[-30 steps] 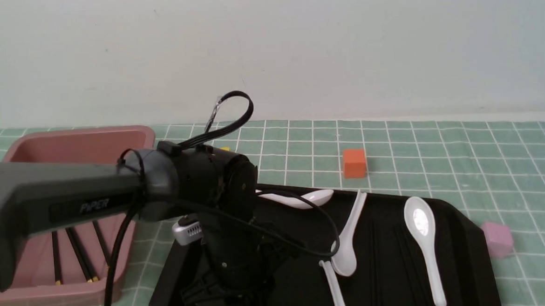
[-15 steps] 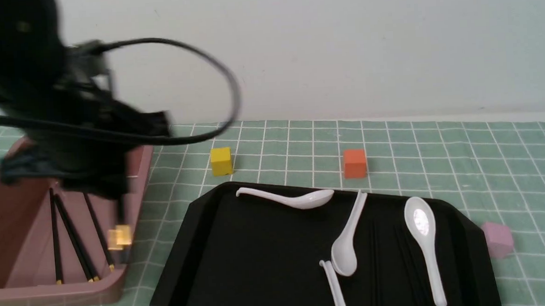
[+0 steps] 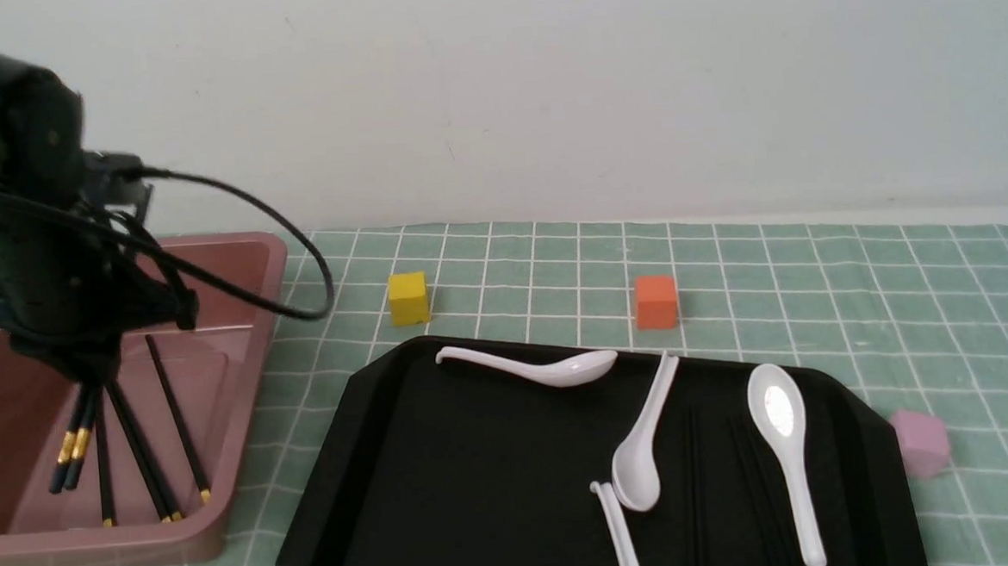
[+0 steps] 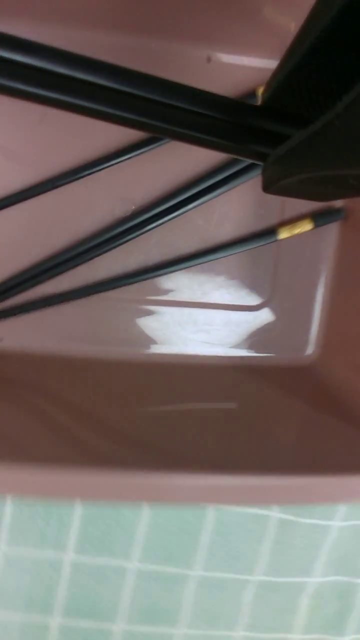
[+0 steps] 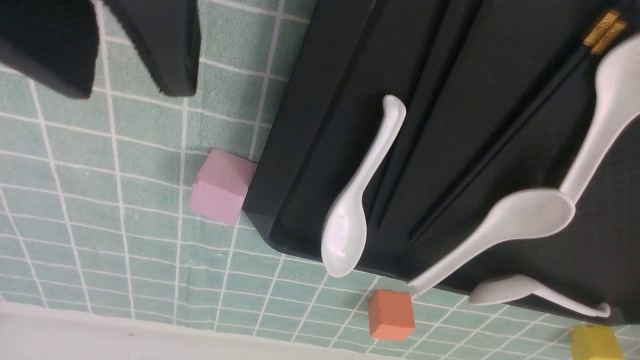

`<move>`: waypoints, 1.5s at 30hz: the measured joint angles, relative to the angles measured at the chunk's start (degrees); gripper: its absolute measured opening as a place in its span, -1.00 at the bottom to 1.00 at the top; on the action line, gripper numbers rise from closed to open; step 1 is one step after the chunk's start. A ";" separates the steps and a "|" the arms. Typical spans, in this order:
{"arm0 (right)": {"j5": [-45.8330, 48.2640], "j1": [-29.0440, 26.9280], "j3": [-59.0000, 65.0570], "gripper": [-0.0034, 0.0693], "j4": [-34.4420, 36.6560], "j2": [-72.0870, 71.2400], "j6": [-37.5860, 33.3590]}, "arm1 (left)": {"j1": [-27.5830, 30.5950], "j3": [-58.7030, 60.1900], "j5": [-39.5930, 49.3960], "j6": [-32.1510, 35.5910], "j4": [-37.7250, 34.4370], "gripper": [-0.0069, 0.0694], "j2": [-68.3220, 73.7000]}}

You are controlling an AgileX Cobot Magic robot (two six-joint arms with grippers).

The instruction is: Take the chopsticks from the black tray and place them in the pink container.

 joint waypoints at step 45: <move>0.00 0.00 0.00 -0.25 0.01 0.00 0.00 | 0.00 40.74 -12.23 11.72 -36.83 -0.85 -64.33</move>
